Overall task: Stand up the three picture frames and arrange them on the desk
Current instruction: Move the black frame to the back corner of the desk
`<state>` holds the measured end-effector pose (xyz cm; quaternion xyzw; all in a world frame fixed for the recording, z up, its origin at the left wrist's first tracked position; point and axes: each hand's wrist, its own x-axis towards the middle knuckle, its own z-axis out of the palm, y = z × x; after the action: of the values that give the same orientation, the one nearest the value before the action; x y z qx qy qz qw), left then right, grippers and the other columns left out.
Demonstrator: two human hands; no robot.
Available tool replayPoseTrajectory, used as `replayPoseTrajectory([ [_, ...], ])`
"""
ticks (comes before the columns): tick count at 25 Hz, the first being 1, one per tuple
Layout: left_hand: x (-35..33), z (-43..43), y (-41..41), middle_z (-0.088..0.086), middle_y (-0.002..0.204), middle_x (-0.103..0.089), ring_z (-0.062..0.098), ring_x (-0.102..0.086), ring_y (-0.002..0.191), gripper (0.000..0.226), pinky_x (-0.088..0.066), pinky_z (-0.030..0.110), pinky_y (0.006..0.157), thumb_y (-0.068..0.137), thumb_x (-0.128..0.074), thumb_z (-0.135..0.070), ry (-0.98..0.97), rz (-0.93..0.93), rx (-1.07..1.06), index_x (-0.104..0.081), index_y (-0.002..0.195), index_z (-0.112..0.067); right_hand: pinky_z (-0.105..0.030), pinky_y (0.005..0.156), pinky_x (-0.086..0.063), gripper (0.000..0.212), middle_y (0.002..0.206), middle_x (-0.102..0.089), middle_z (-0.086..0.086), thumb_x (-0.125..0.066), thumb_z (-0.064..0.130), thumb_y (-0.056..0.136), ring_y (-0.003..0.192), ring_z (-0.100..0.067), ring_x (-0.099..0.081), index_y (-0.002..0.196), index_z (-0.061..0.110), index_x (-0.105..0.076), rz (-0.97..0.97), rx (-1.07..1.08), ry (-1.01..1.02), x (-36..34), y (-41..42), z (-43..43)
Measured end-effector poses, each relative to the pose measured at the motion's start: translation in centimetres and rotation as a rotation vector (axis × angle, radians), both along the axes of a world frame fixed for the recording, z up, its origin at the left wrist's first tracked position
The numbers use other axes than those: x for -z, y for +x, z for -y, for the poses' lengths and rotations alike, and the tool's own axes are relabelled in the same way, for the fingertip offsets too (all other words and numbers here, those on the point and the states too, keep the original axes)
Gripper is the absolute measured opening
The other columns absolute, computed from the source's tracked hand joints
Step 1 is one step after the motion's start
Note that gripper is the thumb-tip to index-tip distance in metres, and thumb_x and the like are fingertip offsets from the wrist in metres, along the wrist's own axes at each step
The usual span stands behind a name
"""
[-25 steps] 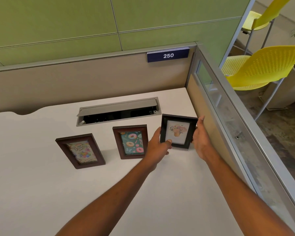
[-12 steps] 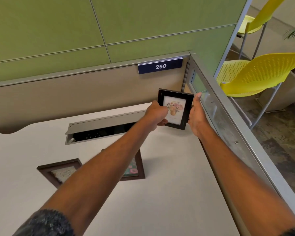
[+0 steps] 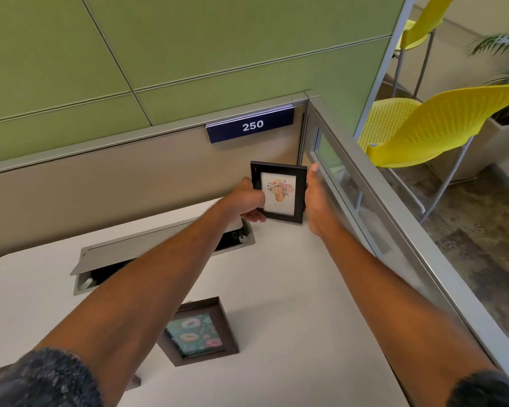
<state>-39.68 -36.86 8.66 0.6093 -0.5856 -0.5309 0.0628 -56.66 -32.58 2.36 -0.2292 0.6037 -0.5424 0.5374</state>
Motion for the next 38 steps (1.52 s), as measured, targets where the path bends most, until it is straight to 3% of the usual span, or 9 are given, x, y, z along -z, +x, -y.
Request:
replayPoseTrajectory([
  [5,0.9,1.5,0.1,0.005,0.108,-0.071,0.026,-0.084,0.085,0.051,-0.068,0.036,0.072,0.099,-0.052,-0.001,-0.036,0.025,0.05,-0.039,0.146,-0.016,-0.025,0.059,-0.064,0.062,0.094,-0.083,0.012,-0.026,0.082,0.103,0.081,-0.005,-0.082,0.12,0.041,-0.07,0.048,-0.016,0.035,1.7,-0.5,1.2],
  [11,1.4,2.4,-0.2,0.003,0.108,-0.07,0.031,-0.083,0.096,0.054,-0.068,0.047,0.089,0.1,-0.052,-0.002,-0.074,0.048,0.064,-0.04,0.15,-0.018,-0.041,0.091,-0.054,0.081,0.138,-0.072,-0.006,-0.025,0.084,0.101,0.119,-0.025,-0.068,0.151,0.03,-0.059,0.017,-0.007,0.055,1.9,-0.9,2.0],
  [15,1.4,2.3,-0.4,0.014,0.137,-0.067,0.034,-0.082,0.1,0.055,-0.067,0.048,0.091,0.103,-0.053,-0.002,-0.115,0.069,0.076,-0.039,0.155,-0.017,-0.047,0.103,-0.05,0.082,0.149,-0.068,-0.008,-0.027,0.085,0.1,0.128,-0.027,-0.064,0.153,0.031,-0.058,-0.002,-0.002,0.058,1.5,-1.0,2.2],
  [20,1.7,2.4,-0.3,0.015,0.143,-0.065,0.032,-0.081,0.103,0.056,-0.067,0.049,0.092,0.105,-0.051,-0.002,-0.135,0.095,0.079,-0.039,0.156,-0.02,-0.037,0.088,-0.054,0.084,0.147,-0.069,-0.005,-0.024,0.086,0.1,0.118,-0.02,-0.069,0.154,0.032,-0.059,-0.041,-0.026,0.043,1.1,-1.0,1.7],
  [26,1.4,1.8,0.6,0.013,0.134,-0.063,0.03,-0.077,0.107,0.056,-0.066,0.048,0.094,0.103,-0.05,-0.003,-0.154,0.119,0.014,-0.039,0.156,-0.017,-0.026,0.077,-0.057,0.091,0.104,-0.076,0.011,-0.02,0.085,0.101,0.089,-0.001,-0.074,0.149,0.022,-0.063,-0.085,-0.033,0.076,0.8,-1.3,-0.1],
  [29,0.4,1.1,1.4,0.013,0.132,-0.061,0.031,-0.076,0.109,0.06,-0.066,0.047,0.094,0.1,-0.05,-0.001,-0.166,0.114,-0.044,-0.039,0.157,-0.017,-0.021,0.072,-0.05,0.095,0.126,-0.074,-0.001,-0.022,0.083,0.102,0.089,-0.001,-0.069,0.155,0.012,-0.056,-0.106,-0.037,0.089,0.7,-1.0,-1.7],
  [31,-0.4,0.3,2.0,0.014,0.134,-0.06,0.033,-0.075,0.113,0.061,-0.065,0.041,0.089,0.101,-0.05,0.001,-0.175,0.093,-0.094,-0.039,0.158,-0.018,-0.024,0.081,-0.051,0.092,0.146,-0.068,-0.012,-0.026,0.081,0.103,0.1,-0.008,-0.071,0.153,0.011,-0.058,-0.092,-0.017,0.098,1.2,-0.5,-3.3],
  [34,-2.0,-1.2,2.8,0.015,0.136,-0.059,0.036,-0.074,0.116,0.063,-0.062,0.038,0.083,0.101,-0.05,0.004,-0.213,0.053,-0.178,-0.041,0.159,-0.018,-0.048,0.124,-0.04,0.095,0.163,-0.052,-0.021,-0.037,0.08,0.102,0.148,-0.036,-0.053,0.158,0.004,-0.051,-0.055,0.014,0.172,1.8,0.5,-6.4],
  [38,-4.8,-3.8,4.3,0.013,0.136,-0.063,0.033,-0.075,0.111,0.066,-0.066,0.048,0.094,0.099,-0.051,0.0,-0.286,-0.012,-0.25,-0.042,0.161,-0.018,-0.051,0.131,-0.031,0.093,0.165,-0.051,-0.016,-0.041,0.079,0.101,0.154,-0.033,-0.047,0.158,0.006,-0.052,-0.045,-0.035,0.221,1.6,2.1,-10.7],
])
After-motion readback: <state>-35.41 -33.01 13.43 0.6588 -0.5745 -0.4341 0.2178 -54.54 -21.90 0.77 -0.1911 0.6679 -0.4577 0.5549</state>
